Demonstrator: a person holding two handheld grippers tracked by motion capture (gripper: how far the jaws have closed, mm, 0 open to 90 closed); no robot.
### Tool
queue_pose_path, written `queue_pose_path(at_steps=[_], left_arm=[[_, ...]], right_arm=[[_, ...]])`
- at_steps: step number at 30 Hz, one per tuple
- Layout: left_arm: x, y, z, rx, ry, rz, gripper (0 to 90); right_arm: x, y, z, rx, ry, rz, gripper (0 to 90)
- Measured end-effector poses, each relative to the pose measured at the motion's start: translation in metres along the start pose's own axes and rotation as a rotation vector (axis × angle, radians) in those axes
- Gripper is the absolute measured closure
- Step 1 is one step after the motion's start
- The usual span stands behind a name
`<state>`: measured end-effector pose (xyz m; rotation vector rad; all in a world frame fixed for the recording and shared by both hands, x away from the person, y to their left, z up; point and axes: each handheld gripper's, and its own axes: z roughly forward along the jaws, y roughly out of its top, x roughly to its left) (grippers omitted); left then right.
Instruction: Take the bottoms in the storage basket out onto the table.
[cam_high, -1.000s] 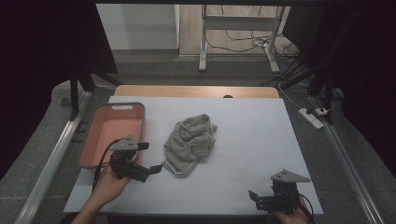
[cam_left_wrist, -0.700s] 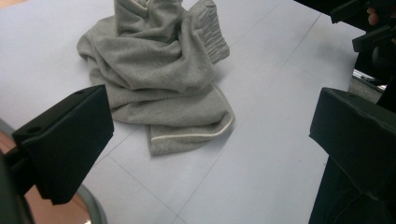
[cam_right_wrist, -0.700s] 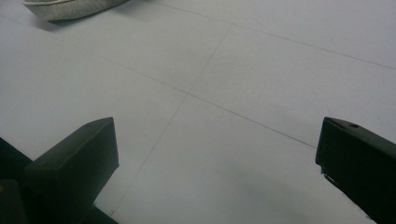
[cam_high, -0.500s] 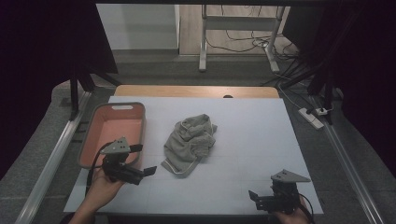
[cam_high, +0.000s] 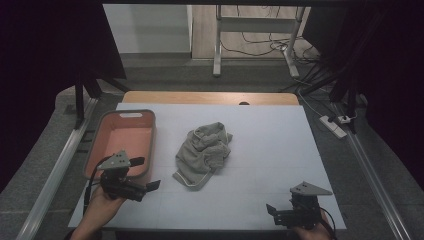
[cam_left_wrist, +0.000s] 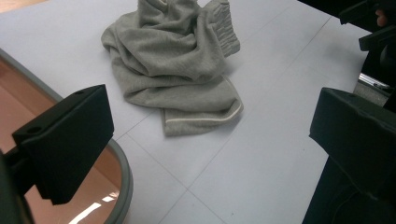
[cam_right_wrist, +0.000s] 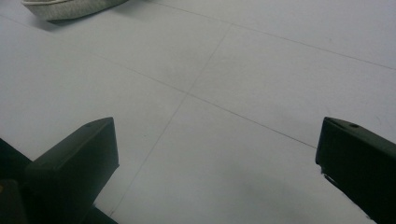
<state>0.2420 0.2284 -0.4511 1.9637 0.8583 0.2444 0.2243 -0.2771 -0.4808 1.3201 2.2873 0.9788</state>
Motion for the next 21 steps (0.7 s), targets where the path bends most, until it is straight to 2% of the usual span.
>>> queue_pose_path(at_steps=[21], left_arm=[[-0.001, -0.025, -0.025, -0.005, 0.066, -0.050, 0.0]], right_arm=[[0.000, 0.000, 0.001, 0.005, -0.001, -0.001, 0.0]])
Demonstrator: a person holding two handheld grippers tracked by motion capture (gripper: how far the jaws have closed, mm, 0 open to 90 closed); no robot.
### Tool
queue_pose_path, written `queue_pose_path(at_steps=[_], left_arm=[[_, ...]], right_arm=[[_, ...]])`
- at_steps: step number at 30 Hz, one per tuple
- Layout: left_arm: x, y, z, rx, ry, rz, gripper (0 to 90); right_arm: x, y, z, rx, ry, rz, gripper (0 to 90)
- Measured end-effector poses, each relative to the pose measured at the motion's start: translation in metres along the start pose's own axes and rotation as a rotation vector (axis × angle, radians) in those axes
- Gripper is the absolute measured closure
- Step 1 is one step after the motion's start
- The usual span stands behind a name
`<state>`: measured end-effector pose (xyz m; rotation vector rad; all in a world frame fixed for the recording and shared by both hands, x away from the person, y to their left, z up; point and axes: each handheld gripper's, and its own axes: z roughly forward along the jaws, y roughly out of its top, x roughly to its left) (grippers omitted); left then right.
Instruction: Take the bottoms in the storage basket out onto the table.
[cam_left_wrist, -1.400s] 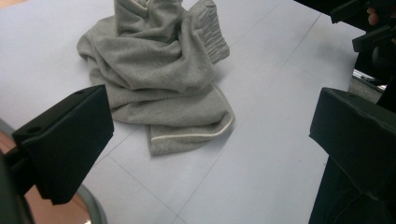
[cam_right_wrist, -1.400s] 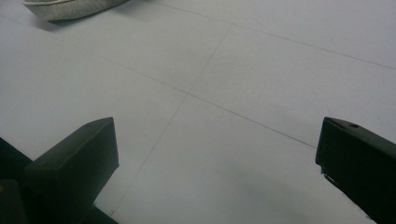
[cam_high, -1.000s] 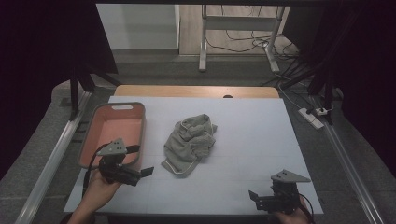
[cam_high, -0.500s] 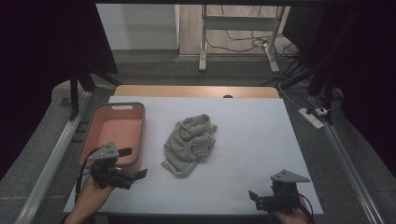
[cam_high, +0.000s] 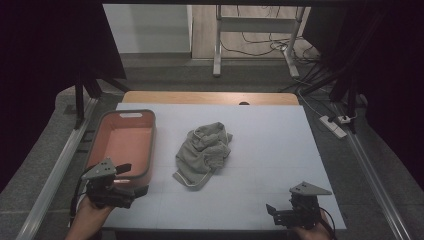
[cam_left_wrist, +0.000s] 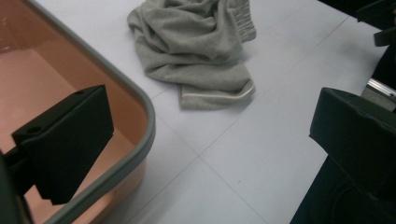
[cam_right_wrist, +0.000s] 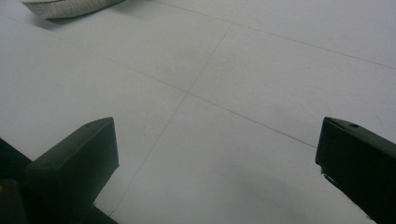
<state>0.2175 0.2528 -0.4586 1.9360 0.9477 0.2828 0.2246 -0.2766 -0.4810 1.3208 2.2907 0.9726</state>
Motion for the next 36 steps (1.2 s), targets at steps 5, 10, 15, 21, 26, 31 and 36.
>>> queue_pose_path(at_steps=[5, 10, 15, 21, 26, 31, 36], left_arm=[[-0.001, -0.006, -0.006, -0.006, 0.004, -0.010, 0.0], [0.000, -0.014, -0.011, -0.002, 0.014, -0.024, 0.0], [0.001, -0.024, -0.017, -0.003, 0.018, -0.046, 0.0], [0.003, -0.035, -0.024, -0.016, 0.030, -0.071, 0.0], [0.005, -0.043, -0.031, -0.030, 0.051, -0.083, 0.0], [0.008, -0.052, -0.034, -0.029, 0.074, -0.097, 0.0], [0.009, -0.060, -0.035, -0.029, 0.090, -0.105, 0.0]], right_arm=[[0.000, 0.000, 0.000, -0.001, -0.001, -0.001, 0.0], [0.000, 0.000, 0.000, -0.001, -0.001, -0.002, 0.0], [0.001, 0.000, 0.000, 0.000, -0.001, -0.006, 0.0], [0.000, 0.000, 0.000, -0.001, -0.003, 0.000, 0.0], [0.001, 0.000, 0.000, 0.000, -0.002, -0.002, 0.0], [0.001, 0.000, 0.000, 0.000, -0.002, -0.002, 0.0], [0.001, 0.000, 0.000, 0.002, -0.004, -0.003, 0.0]])
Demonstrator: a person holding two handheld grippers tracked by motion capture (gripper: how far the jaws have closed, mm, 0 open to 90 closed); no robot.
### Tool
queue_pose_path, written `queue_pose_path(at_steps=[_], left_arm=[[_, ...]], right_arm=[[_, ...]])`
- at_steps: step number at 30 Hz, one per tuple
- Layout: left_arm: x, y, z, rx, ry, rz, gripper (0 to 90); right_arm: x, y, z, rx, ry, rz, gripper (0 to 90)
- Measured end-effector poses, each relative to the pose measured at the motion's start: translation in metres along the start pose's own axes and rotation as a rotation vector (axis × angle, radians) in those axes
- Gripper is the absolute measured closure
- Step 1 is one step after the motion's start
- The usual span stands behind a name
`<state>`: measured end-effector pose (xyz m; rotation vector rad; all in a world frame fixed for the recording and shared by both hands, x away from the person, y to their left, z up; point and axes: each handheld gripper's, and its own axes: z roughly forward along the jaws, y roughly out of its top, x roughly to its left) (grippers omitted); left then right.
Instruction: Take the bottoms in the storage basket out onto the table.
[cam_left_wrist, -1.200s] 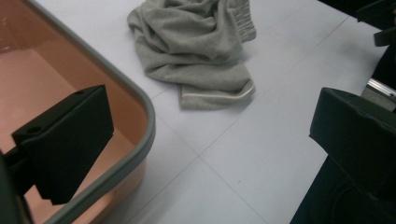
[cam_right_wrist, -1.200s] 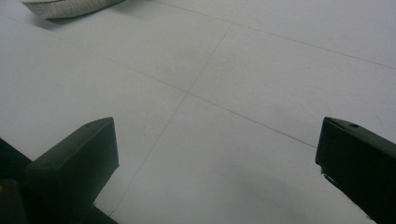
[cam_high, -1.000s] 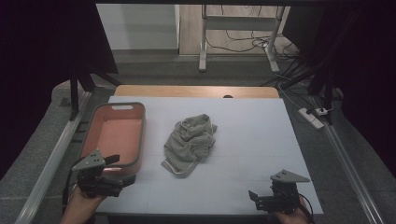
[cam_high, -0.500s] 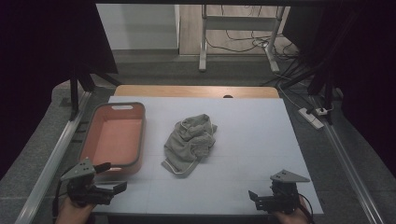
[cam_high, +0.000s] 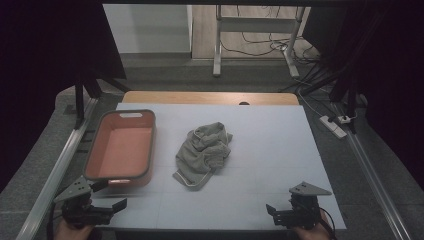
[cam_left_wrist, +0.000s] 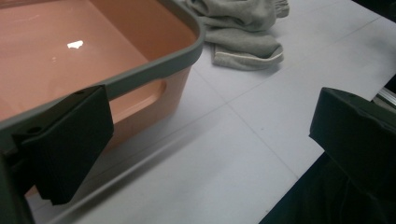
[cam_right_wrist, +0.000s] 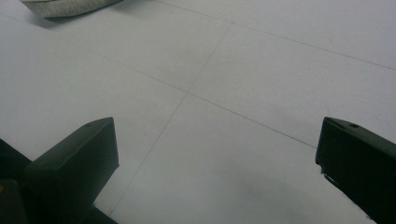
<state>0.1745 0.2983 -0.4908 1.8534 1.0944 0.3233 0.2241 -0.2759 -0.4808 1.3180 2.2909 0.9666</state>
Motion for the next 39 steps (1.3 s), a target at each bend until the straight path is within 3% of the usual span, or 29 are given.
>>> queue_pose_path(at_steps=[5, 11, 20, 39], left_arm=[[0.001, -0.006, 0.001, 0.016, 0.018, 0.004, 0.0], [0.003, -0.009, -0.005, -0.004, 0.030, 0.004, 0.0], [0.005, -0.013, -0.012, 0.004, 0.067, 0.011, 0.0], [0.006, -0.021, -0.023, 0.085, 0.108, -0.024, 0.0]], right_arm=[[0.000, 0.000, 0.000, -0.001, -0.001, -0.001, 0.0], [0.000, 0.000, 0.000, -0.003, -0.002, -0.004, 0.0], [0.000, 0.000, 0.000, -0.002, -0.002, -0.006, 0.0], [0.001, 0.000, 0.000, -0.004, -0.003, -0.007, 0.0]])
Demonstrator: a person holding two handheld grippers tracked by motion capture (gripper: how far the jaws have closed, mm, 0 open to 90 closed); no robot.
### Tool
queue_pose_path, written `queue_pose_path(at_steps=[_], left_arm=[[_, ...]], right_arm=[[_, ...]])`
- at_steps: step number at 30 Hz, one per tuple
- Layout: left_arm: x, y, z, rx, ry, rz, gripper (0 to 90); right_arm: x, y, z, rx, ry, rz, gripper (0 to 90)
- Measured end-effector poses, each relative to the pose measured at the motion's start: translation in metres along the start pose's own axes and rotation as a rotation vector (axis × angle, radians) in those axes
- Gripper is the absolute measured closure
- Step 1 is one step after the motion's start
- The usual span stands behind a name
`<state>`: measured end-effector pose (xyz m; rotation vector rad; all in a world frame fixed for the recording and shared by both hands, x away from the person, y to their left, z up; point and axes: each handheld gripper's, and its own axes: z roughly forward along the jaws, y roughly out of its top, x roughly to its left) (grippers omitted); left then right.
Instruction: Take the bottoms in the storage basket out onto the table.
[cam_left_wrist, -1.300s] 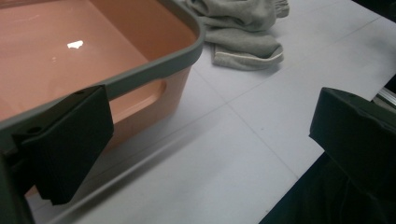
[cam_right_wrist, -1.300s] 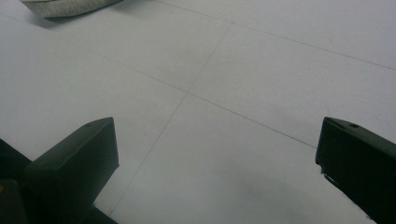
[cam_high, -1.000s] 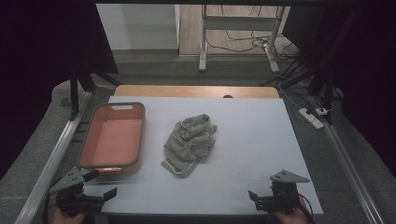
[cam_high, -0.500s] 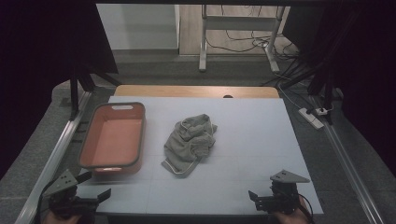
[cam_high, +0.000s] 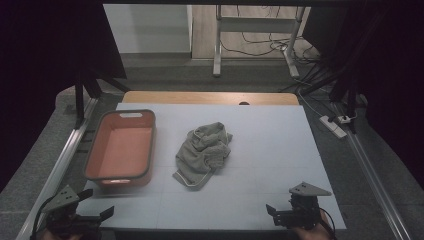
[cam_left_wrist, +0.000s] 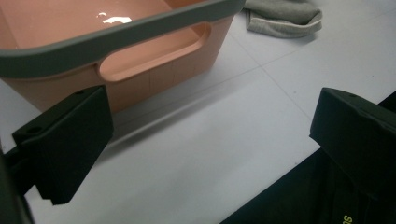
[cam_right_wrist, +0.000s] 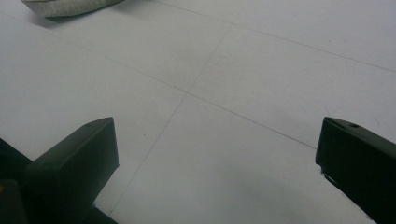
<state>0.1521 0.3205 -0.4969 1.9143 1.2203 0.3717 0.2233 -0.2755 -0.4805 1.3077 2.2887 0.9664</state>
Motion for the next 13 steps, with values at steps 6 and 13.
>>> queue_pose_path(at_steps=[6, 13], left_arm=[[-0.0021, -0.0019, -0.0010, 0.032, 0.000, 0.006, 0.0], [-0.0018, -0.0005, 0.0013, 0.049, -0.008, 0.003, 0.2]], right_arm=[[0.0006, 0.0004, 0.0006, 0.004, -0.003, -0.006, 0.0], [0.0012, 0.0006, 0.0016, 0.016, -0.010, -0.016, 0.0]])
